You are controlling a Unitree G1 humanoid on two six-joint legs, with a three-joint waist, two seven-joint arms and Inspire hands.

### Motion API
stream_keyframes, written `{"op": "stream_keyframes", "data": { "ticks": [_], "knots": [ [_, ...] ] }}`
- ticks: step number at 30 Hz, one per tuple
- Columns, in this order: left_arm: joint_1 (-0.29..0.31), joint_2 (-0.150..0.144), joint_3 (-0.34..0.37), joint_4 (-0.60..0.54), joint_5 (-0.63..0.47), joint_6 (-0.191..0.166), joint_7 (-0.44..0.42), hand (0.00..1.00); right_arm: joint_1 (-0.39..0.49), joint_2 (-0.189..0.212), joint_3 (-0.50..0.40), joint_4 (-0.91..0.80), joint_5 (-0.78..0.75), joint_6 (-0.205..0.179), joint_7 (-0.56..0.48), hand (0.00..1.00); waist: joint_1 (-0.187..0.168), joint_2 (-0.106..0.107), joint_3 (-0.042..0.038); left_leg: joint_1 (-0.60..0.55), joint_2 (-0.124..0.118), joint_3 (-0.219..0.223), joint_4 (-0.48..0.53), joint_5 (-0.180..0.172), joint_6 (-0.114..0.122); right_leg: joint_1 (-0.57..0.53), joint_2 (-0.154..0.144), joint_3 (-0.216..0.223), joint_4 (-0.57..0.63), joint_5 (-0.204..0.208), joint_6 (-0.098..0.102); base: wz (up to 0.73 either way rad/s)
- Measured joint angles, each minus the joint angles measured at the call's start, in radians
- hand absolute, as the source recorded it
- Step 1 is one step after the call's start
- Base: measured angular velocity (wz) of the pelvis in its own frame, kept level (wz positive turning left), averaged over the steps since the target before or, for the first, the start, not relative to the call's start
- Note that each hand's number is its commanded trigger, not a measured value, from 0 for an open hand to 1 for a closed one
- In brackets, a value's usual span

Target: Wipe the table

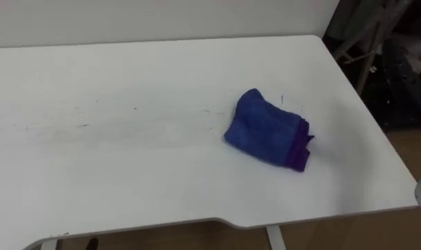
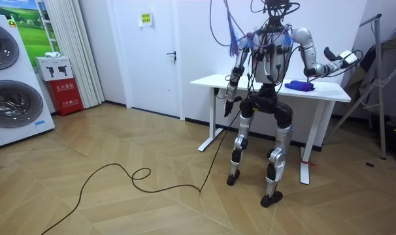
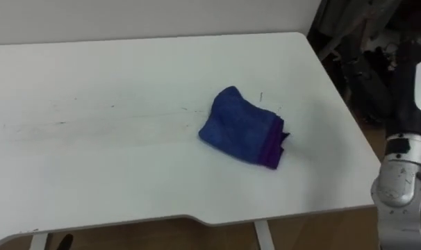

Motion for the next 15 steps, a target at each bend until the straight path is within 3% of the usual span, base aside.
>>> {"op": "stream_keyframes", "data": {
  "ticks": [5, 10, 14, 15],
  "knots": [
    [0.007, -0.004, 0.030, -0.017, 0.001, 0.000, 0.008, 0.00, 0.034, -0.002, -0.113, 0.129, 0.080, 0.006, -0.044, 0.00, -0.024, -0.013, 0.0028, 0.004, 0.001, 0.003, 0.000, -0.003, 0.000, -0.002, -0.001, -0.001, 0.003, -0.001, 0.001, 0.00],
    [0.016, -0.005, 0.090, -0.017, 0.001, 0.019, 0.012, 0.00, 0.109, -0.002, -0.212, 0.226, 0.209, 0.031, -0.118, 0.00, -0.044, -0.016, -0.0029, -0.002, 0.002, 0.007, 0.002, -0.006, 0.000, -0.008, 0.000, 0.003, 0.004, -0.001, 0.001, -0.02],
    [0.032, -0.004, 0.119, -0.017, -0.002, 0.040, 0.030, 0.00, 0.145, -0.002, -0.244, 0.333, 0.344, 0.058, -0.195, 0.00, -0.056, -0.007, -0.0087, -0.001, 0.002, 0.018, 0.000, -0.009, 0.001, -0.011, 0.000, 0.015, 0.003, -0.001, 0.002, -0.08],
    [0.032, -0.004, 0.121, -0.016, -0.003, 0.043, 0.031, 0.00, 0.145, -0.001, -0.248, 0.360, 0.362, 0.061, -0.201, 0.00, -0.060, -0.011, -0.0069, 0.001, 0.002, 0.018, 0.000, -0.009, 0.001, -0.010, 0.000, 0.015, 0.003, -0.001, 0.002, 0.00]
  ]
}}
